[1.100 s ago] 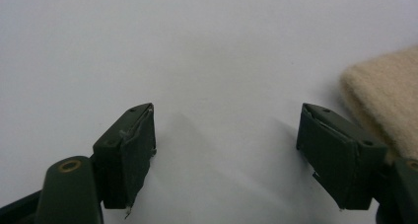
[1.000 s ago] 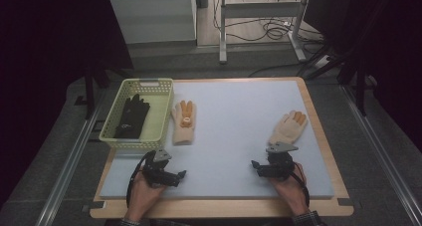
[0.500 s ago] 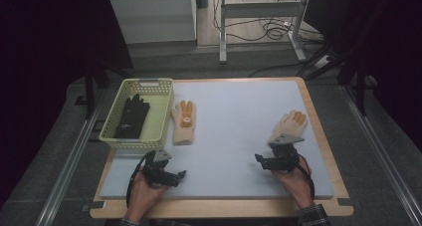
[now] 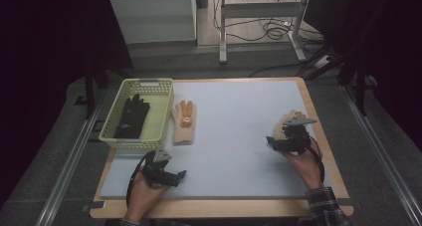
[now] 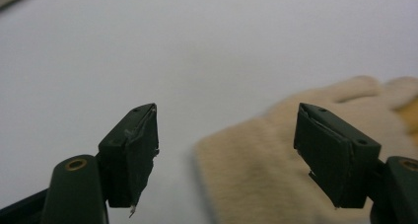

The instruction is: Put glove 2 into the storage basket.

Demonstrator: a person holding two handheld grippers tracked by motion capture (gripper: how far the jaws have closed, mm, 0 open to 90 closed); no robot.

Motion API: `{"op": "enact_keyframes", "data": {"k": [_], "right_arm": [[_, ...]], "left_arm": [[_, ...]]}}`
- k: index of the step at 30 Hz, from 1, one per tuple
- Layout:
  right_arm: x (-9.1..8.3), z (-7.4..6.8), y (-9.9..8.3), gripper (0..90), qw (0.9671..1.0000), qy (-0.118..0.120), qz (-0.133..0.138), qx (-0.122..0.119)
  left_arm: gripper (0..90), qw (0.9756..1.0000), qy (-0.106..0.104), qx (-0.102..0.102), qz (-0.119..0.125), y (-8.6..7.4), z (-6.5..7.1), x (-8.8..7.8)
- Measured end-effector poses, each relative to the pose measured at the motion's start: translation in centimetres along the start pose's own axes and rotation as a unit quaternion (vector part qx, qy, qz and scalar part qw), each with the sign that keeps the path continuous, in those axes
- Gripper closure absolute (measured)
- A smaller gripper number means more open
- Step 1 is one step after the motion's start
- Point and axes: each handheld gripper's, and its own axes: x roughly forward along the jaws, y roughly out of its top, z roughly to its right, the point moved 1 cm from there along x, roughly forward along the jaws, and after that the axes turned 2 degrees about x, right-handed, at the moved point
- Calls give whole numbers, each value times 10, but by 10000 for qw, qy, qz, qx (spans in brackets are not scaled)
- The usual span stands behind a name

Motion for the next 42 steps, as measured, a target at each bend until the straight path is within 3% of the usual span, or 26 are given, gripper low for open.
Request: {"op": "enact_keyframes", "data": {"k": [6, 12, 19, 22, 24, 28, 32, 38, 42], "right_arm": [[1, 27, 4, 251, 9992, -364, 43, 151], [17, 51, -3, 241, 9975, -598, -130, 353], [36, 68, -11, 167, 9961, -642, -117, 600], [44, 70, -11, 169, 9961, -652, -164, 569], [50, 70, -13, 203, 9966, -673, -239, 413], [48, 65, -13, 428, 9966, -717, -196, 360], [47, 59, -11, 540, 9957, -783, -256, 430], [40, 59, -13, 571, 9959, -625, -171, 629], [27, 53, -13, 570, 9967, -456, 39, 668]], "left_arm": [[23, 10000, -3, -14, 6, 0, 0, 0], [23, 10000, -6, -18, 6, 0, 0, 0], [23, 10000, -11, -16, 12, 0, 0, 0], [23, 10000, -11, -15, 2, 0, 0, 0], [23, 10000, -11, -17, 13, 0, 0, 0], [23, 10000, -3, -12, 5, 0, 0, 0], [23, 10000, -5, -13, 4, 0, 0, 0], [23, 10000, -2, -11, 4, 0, 0, 0], [24, 10000, -4, -6, 1, 0, 0, 0]]}}
